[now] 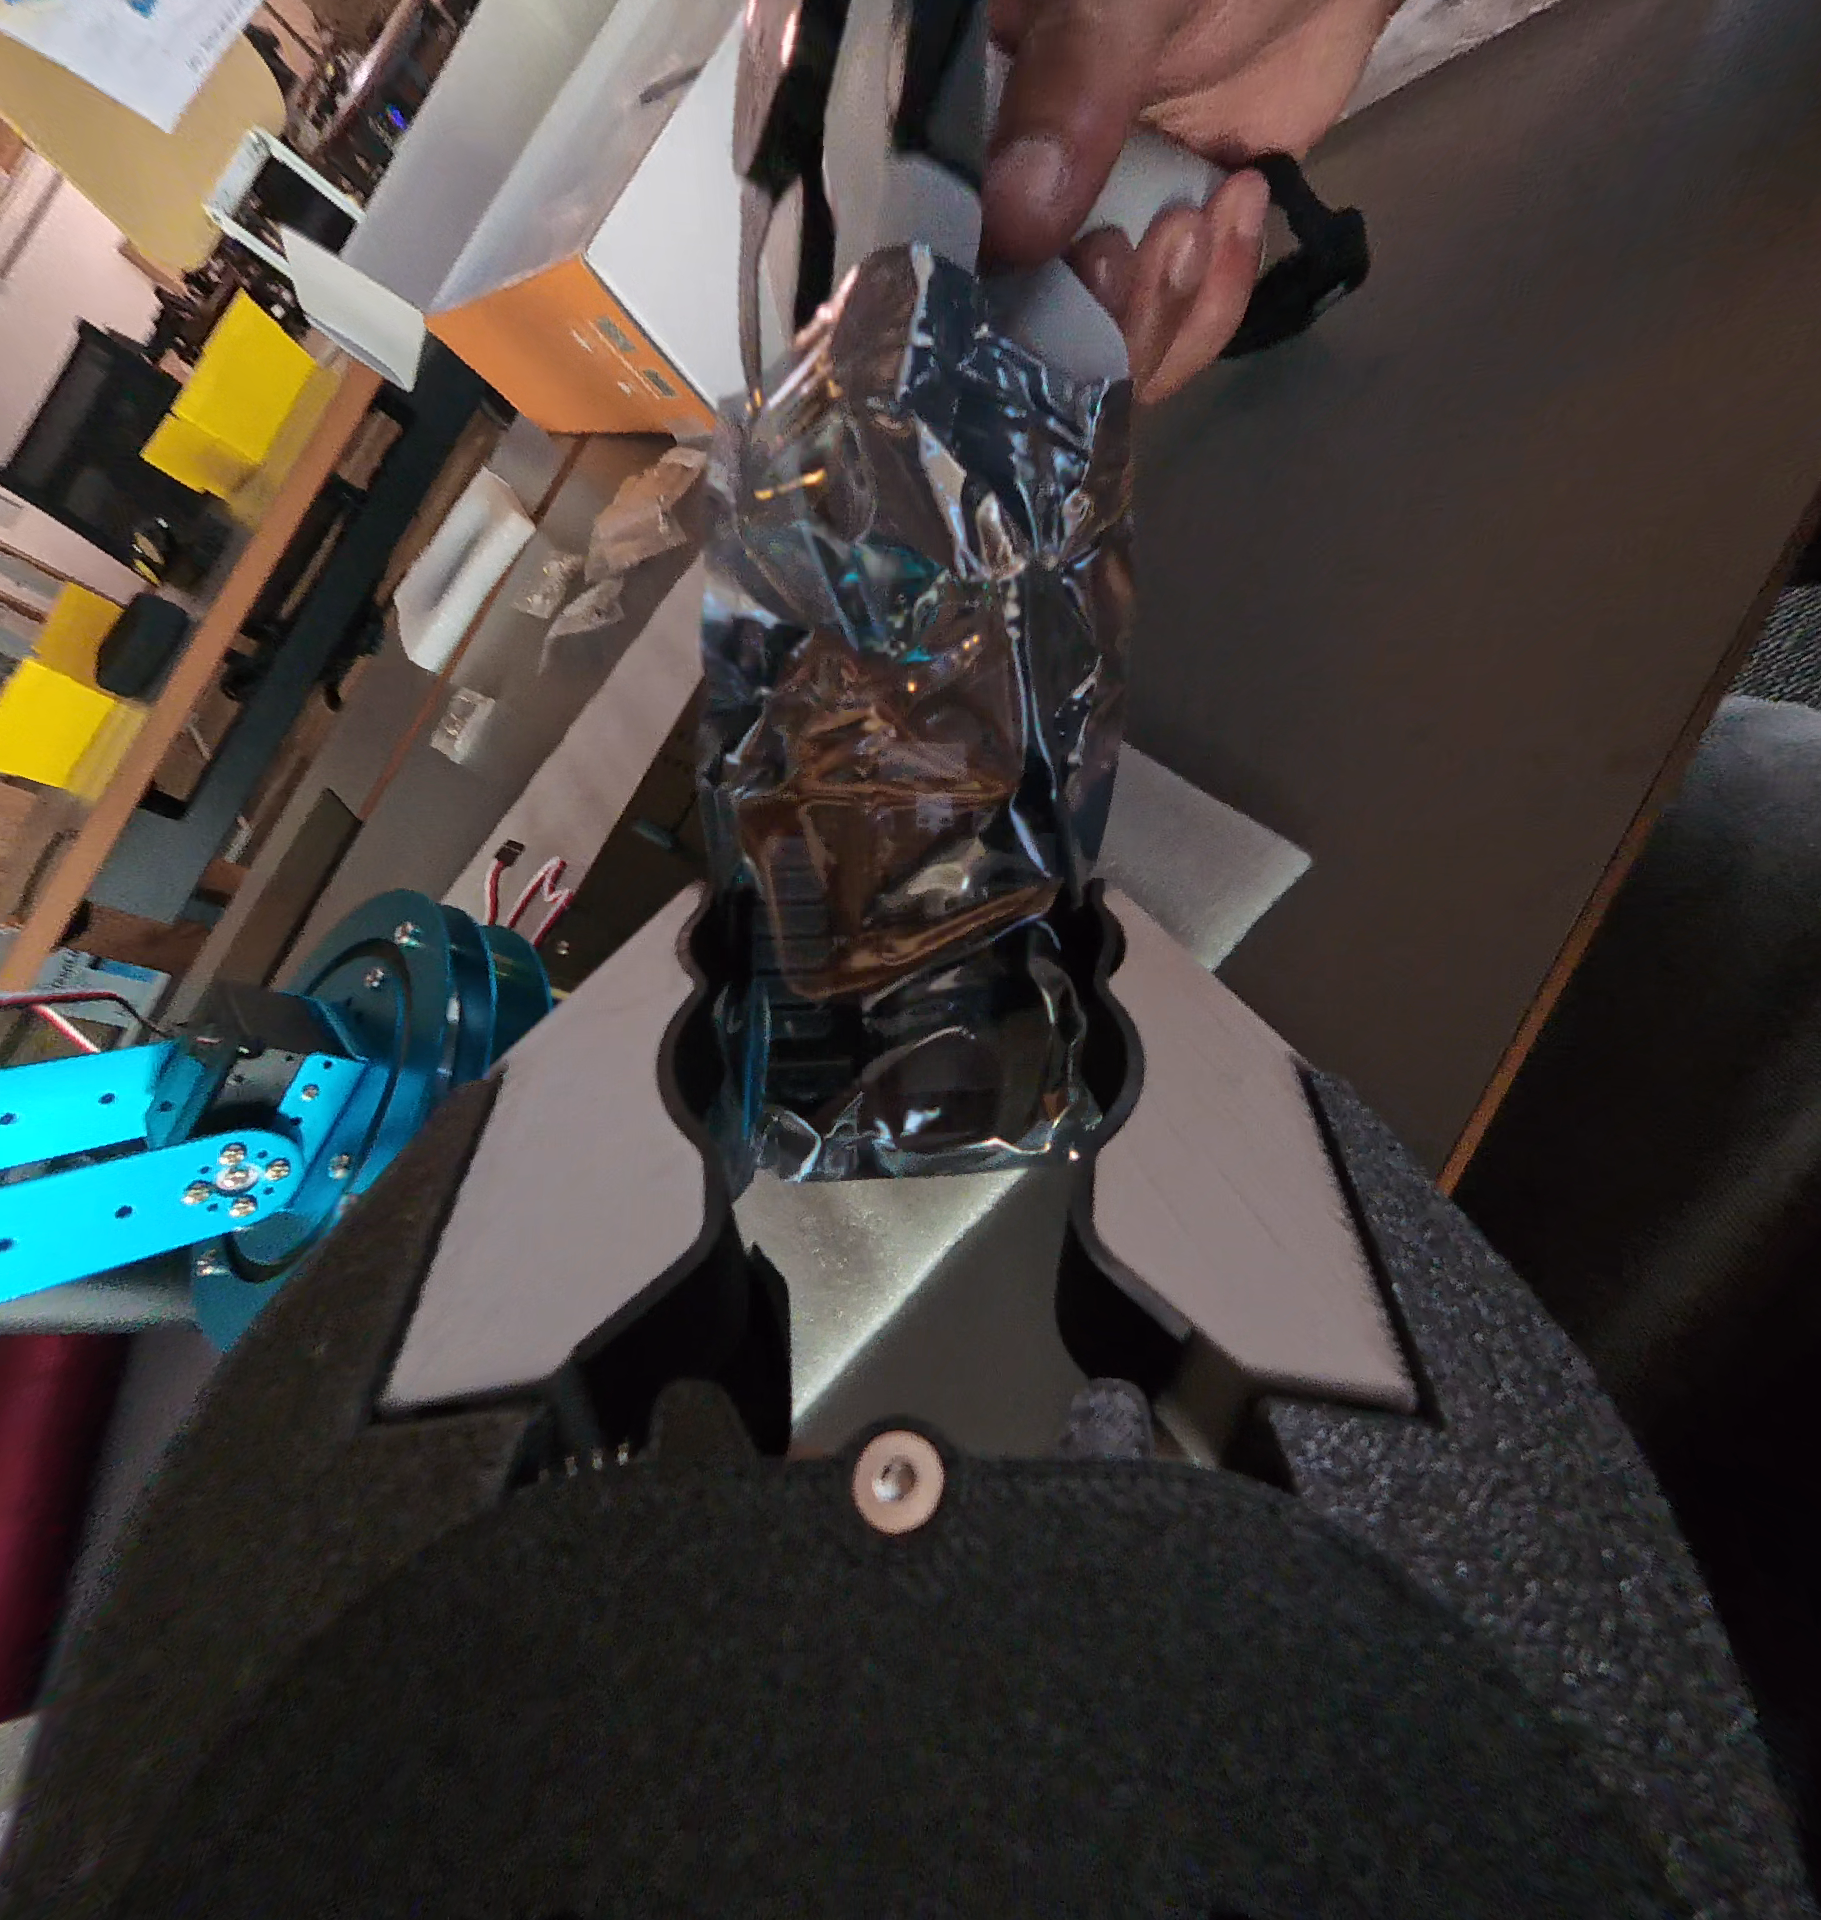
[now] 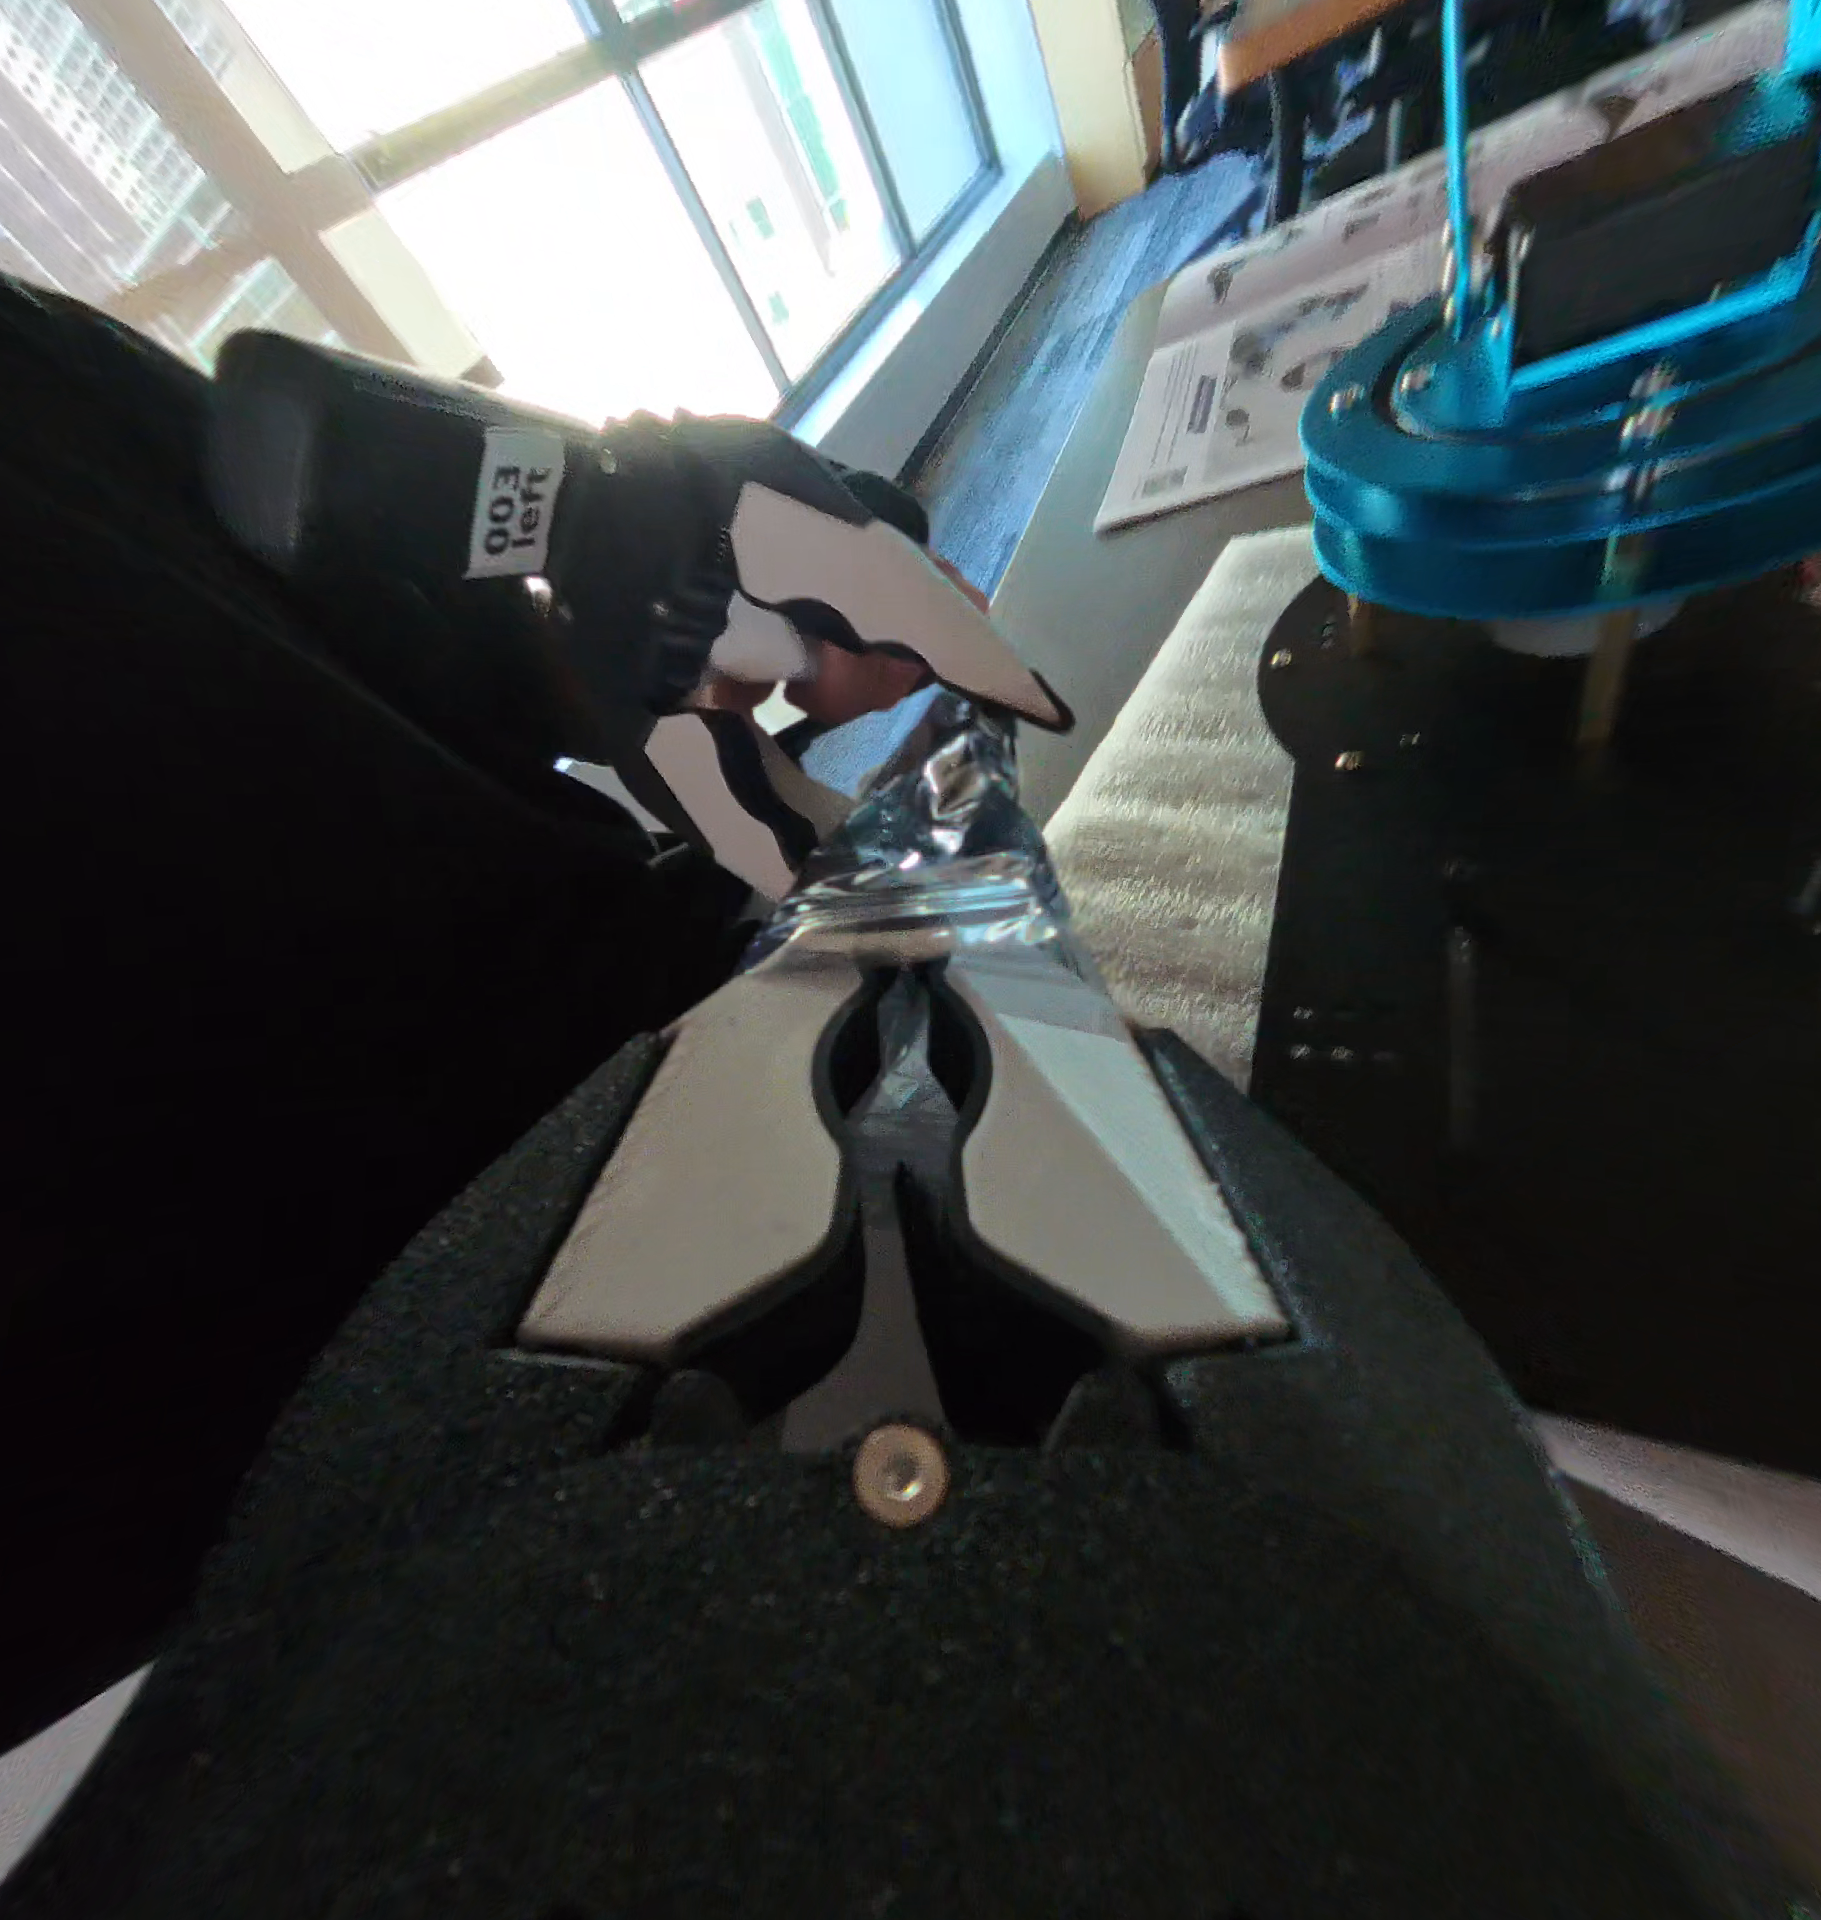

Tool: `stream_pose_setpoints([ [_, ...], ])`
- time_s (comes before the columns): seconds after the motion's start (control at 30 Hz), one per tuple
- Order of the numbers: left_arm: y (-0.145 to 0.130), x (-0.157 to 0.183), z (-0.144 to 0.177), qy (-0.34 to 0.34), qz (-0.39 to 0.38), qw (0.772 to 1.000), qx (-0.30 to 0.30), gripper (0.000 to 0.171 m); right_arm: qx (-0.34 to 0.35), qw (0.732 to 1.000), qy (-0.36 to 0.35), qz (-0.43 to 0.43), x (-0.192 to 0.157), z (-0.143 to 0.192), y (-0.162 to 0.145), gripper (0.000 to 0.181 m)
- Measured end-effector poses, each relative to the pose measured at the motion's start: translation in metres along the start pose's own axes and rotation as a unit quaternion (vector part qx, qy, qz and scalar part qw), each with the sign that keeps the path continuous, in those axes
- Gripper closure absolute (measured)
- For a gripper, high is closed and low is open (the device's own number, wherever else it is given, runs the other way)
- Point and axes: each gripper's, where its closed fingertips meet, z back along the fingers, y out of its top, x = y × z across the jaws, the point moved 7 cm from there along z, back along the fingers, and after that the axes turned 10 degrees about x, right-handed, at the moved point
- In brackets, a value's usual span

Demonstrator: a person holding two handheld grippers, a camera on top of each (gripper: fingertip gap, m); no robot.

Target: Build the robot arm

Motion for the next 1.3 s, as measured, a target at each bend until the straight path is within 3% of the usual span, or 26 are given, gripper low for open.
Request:
stream_pose_setpoints([
  [0.07,0.001,0.002,0.0,0.013,-0.028,1.0,-0.002,0.104,-0.05,0.998,-0.032,0.009,0.007,-0.001,-0.01,0.181],
  [0.2,0.001,0.005,-0.001,0.027,-0.05,0.998,-0.007,0.105,-0.053,0.998,-0.038,0.015,0.007,-0.002,-0.01,0.181],
  [0.4,0.003,0.008,0.002,0.024,-0.044,0.999,-0.008,0.104,-0.047,0.995,0.026,0.08,-0.014,-0.002,-0.007,0.181],
  [0.8,0.004,0.007,0.0,0.058,-0.057,0.996,-0.029,0.105,-0.088,0.976,-0.071,0.184,-0.011,-0.007,-0.006,0.181],
  [1.03,0.007,0.008,0.003,0.066,-0.063,0.996,-0.015,0.106,-0.086,0.977,-0.083,0.175,-0.009,-0.006,-0.004,0.181],
  [1.3,0.006,0.014,0.005,0.061,-0.085,0.994,-0.012,0.106,-0.082,0.987,-0.034,0.137,-0.011,-0.009,-0.01,0.181],
])
